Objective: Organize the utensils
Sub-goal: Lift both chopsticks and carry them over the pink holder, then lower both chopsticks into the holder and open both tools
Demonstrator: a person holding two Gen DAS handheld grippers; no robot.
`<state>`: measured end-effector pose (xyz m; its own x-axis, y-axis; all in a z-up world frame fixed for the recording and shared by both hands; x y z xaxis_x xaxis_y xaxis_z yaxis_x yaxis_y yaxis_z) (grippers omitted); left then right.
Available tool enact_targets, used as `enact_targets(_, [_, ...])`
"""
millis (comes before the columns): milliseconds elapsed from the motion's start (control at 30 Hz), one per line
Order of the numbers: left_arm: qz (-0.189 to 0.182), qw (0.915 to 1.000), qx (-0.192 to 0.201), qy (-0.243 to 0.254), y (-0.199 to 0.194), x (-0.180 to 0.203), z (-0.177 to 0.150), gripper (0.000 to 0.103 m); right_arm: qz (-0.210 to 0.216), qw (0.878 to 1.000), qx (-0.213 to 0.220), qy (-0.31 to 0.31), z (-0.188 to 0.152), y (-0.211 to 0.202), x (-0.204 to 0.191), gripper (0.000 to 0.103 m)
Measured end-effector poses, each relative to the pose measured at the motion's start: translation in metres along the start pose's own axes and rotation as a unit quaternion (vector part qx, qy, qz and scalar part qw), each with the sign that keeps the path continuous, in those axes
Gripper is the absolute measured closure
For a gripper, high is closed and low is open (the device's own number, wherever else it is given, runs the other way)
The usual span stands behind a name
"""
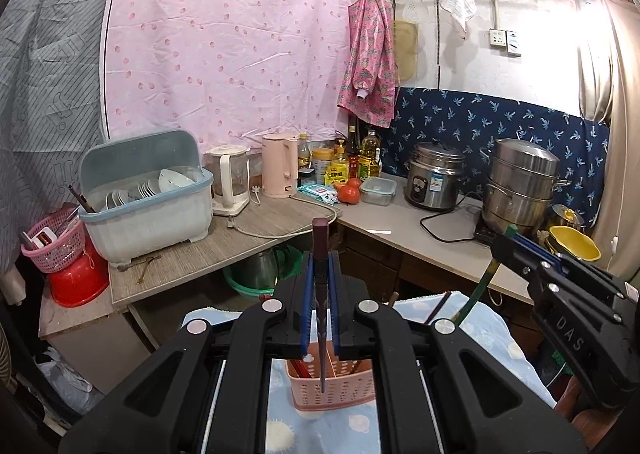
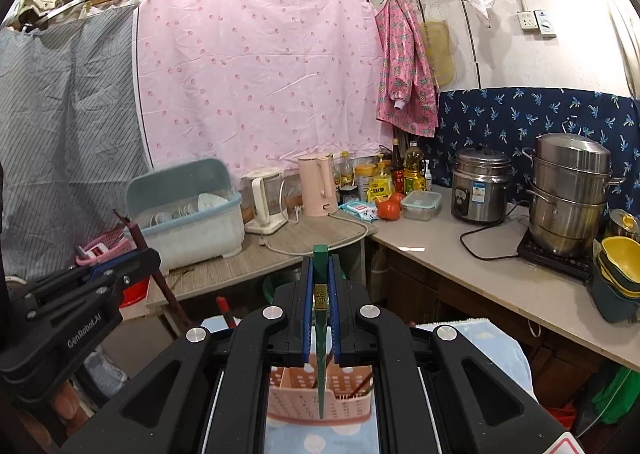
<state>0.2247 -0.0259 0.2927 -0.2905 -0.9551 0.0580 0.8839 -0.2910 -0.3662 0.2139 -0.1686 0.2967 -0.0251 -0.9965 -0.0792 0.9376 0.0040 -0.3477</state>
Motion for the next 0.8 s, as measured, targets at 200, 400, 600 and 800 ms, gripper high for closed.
enact_targets(200, [0.006,1.0,0.0,0.0,0.02,-0.008,0.005,0.096,-0.002,1.0,0.004,0.011,0.01,0.024,0.001,0.096])
enact_targets(400, [0.011,0.9999,-0.004,-0.001,0.04,-0.015,0.004,0.096,0.006,1.0,0.005,0.024,0.013,0.045,-0.003,0.096])
enact_targets(600, [0.013,0.9998,-0.015,-0.01,0.058,-0.02,-0.003,0.096,0.013,1.0,0.005,0.024,0.009,0.064,-0.012,0.096])
enact_targets(800, [0.012,0.9994,-0.028,-0.015,0.074,-0.024,-0.013,0.096,0.018,1.0,-0.009,0.024,-0.005,0.083,-0.018,0.096])
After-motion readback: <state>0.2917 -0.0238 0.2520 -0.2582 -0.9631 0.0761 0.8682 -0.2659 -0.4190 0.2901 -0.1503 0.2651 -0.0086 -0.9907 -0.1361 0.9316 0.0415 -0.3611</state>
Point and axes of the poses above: each gripper's, at about its wrist camera, not at the fingertips, and y roughly the way its jaws point, x to its right, z to its top, the point moved 6 cm from there along y, roughly the way its jaws point, and after that the axes turned 2 degrees about -z, right-handed, at the moved point
